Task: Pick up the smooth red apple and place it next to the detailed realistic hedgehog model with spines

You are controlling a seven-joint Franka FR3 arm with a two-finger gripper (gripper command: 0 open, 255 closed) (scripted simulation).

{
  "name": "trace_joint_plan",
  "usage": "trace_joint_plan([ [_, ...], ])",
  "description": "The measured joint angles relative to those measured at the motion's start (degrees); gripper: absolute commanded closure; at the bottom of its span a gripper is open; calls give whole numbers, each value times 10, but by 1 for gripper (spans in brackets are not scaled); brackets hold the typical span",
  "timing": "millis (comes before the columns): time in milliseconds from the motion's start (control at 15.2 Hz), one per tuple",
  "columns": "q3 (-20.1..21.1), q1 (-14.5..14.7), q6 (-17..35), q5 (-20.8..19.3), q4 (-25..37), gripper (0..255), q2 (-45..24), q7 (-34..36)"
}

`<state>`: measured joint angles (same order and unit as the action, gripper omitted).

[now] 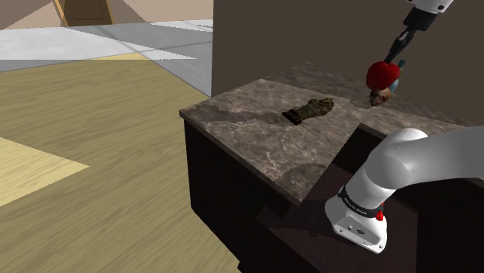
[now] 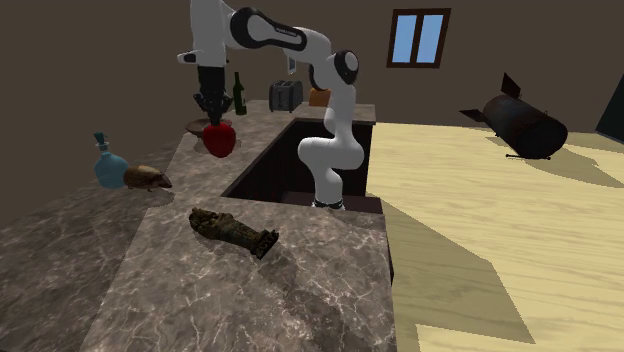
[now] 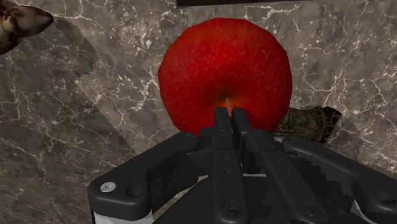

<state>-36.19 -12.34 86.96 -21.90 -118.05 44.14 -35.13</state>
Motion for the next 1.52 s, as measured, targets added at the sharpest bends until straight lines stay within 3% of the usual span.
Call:
trace_joint_plan([
  [726, -180, 50, 14, -29, 125, 255, -78, -150],
  [1518, -200, 34, 92, -55, 28, 255, -53, -141],
])
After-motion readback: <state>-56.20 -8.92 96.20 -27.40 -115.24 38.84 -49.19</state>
